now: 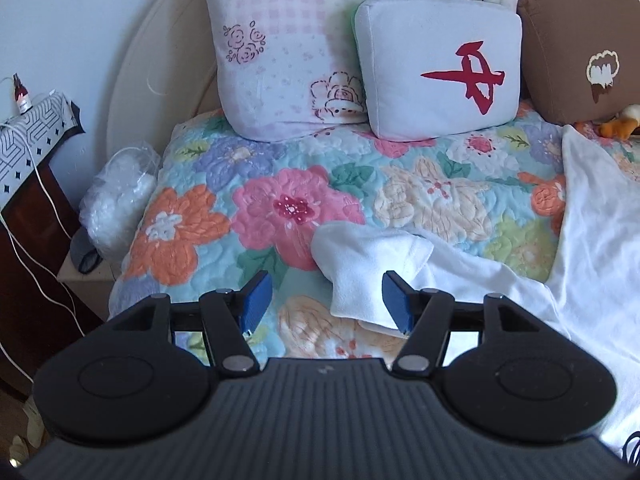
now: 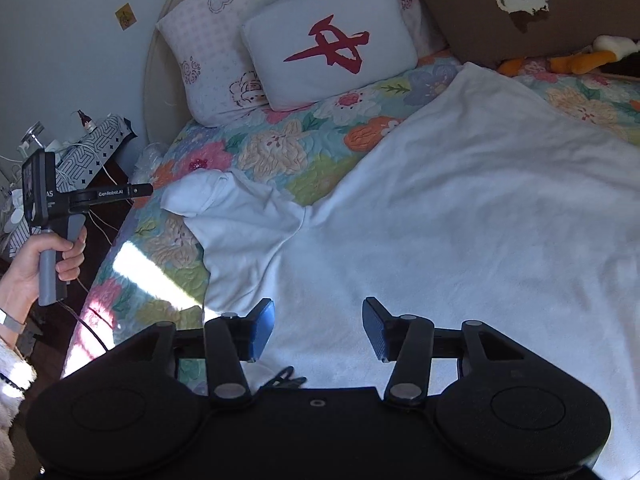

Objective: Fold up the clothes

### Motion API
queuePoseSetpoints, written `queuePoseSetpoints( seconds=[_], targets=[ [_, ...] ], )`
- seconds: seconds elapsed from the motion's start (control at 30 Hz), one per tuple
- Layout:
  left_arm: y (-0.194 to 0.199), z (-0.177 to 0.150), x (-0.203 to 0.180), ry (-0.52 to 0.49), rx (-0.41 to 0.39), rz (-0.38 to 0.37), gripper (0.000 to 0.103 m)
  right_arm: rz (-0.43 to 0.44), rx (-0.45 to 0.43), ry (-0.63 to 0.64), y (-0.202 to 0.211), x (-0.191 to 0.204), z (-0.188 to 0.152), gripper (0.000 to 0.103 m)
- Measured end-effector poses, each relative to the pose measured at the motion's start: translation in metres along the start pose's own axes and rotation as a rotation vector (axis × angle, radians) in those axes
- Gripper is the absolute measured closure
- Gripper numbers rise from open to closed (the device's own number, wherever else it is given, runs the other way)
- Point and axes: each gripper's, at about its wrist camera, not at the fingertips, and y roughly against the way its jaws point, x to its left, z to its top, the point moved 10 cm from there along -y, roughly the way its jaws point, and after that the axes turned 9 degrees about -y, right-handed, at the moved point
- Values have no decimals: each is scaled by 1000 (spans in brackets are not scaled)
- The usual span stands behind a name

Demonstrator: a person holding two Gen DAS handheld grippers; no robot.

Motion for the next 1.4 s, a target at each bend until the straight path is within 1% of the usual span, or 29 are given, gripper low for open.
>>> queuePoseSetpoints(
  seconds=[0.13, 0.27, 0.3, 0.33, 0.37, 0.43, 0.5, 0.6, 0.7, 0.77, 0.8, 0.87, 0.97, 1.03, 1.1, 1.13, 1.17, 1.27, 1.3, 1.33, 1.4],
  targets=[
    [10, 3, 7, -183, 37, 74, 42, 41, 39, 38, 1, 13, -16, 49],
    [11, -10, 16, -378, 136, 140, 42, 37, 84, 57, -6, 12, -31, 49],
    [10, -15, 19, -410, 152, 144, 42, 35, 100, 53, -10, 9, -36, 49],
    [11, -20, 21, -421, 158, 137, 42, 25, 115, 50, -14, 6, -40, 49],
    [11, -24, 23, -417, 162, 124, 42, 12, 127, 52, -18, 2, -45, 49],
    [10, -30, 19, -340, 146, 62, 42, -16, 152, 56, -26, -7, -54, 49],
    [9, -35, 8, -273, 123, -3, 42, -53, 189, 66, -35, -18, -64, 49],
    [10, -37, -22, -233, 68, -70, 42, -67, 245, 43, -39, -32, -79, 49],
    [10, -34, -56, -177, 41, -151, 39, -62, 307, 26, -38, -40, -98, 49],
    [9, -32, -75, -155, 37, -188, 38, -65, 353, -6, -38, -48, -114, 49],
    [9, -31, -82, -158, 37, -182, 38, -65, 375, -27, -37, -52, -123, 48],
    [7, -27, -88, -173, 32, -137, 37, -60, 396, -39, -32, -53, -138, 47],
    [7, -22, -86, -179, 14, -86, 37, -53, 416, 11, -23, -49, -155, 47],
    [7, -20, -80, -181, 10, -53, 36, -50, 433, 24, -19, -46, -160, 47],
    [6, -19, -76, -197, -1, -22, 36, -50, 449, 23, -15, -44, -153, 48],
    [6, -19, -76, -215, -13, -13, 36, -43, 434, 19, -13, -41, -143, 48],
    [6, -17, -76, -237, -25, -4, 35, -26, 382, 15, -10, -37, -127, 48],
    [-2, -12, -85, -306, -41, 15, 26, 11, 188, 34, -4, -23, -78, 48],
    [-8, -12, -90, -321, -40, 16, 24, 18, 112, 43, -4, -18, -61, 47],
    [-13, -12, -94, -332, -36, 16, 23, 23, 56, 52, -8, -14, -49, 47],
    [-29, -14, -103, -357, -20, 19, 22, 31, -1, 65, -21, -10, -34, 47]
  ],
)
